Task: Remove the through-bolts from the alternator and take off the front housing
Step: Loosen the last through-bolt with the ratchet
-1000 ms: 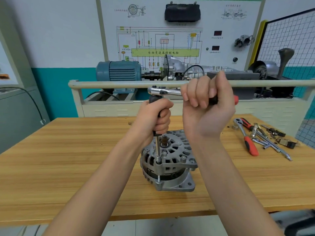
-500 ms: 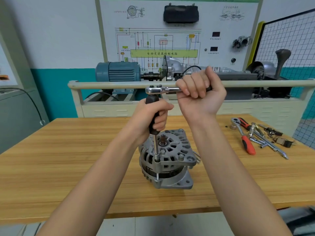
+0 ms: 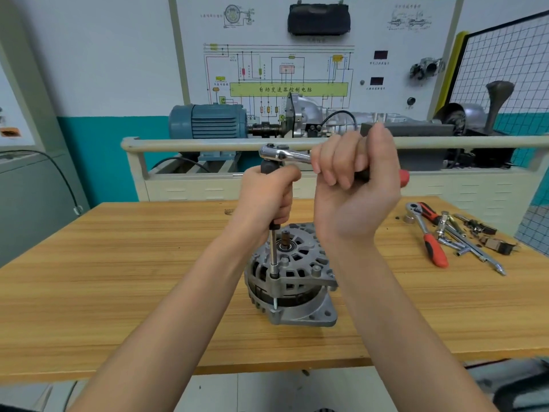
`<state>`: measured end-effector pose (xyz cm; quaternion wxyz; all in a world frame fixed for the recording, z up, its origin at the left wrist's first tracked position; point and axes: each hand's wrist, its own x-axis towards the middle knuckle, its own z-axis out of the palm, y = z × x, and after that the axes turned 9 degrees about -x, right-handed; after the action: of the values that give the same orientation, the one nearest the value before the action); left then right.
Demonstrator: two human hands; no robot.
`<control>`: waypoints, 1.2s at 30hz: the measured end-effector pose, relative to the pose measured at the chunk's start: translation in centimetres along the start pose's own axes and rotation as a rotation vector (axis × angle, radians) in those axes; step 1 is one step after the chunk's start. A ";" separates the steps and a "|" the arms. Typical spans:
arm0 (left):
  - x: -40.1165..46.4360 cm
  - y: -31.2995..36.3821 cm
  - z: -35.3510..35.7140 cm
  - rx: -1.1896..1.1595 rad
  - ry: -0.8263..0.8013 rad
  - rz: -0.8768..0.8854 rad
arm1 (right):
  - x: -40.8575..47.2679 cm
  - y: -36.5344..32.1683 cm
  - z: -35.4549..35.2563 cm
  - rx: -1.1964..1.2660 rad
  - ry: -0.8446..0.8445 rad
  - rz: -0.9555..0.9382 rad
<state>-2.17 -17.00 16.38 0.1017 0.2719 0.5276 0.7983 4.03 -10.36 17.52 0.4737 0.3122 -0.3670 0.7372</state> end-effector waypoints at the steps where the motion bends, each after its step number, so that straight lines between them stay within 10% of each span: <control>1: 0.0 -0.1 0.2 0.007 0.028 0.009 | -0.5 0.0 0.4 -0.081 -0.028 -0.094; 21: 0.6 0.8 -1.0 -0.077 -0.520 -0.219 | 3.5 0.1 -3.1 0.440 0.067 0.365; 36: 0.2 0.7 0.8 0.201 -0.052 -0.111 | 4.7 3.1 -4.8 0.712 0.100 0.539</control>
<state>-1.80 -16.56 17.34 0.1316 0.2719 0.6163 0.7273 -1.10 -5.05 18.00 0.1449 0.3128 -0.1353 0.9289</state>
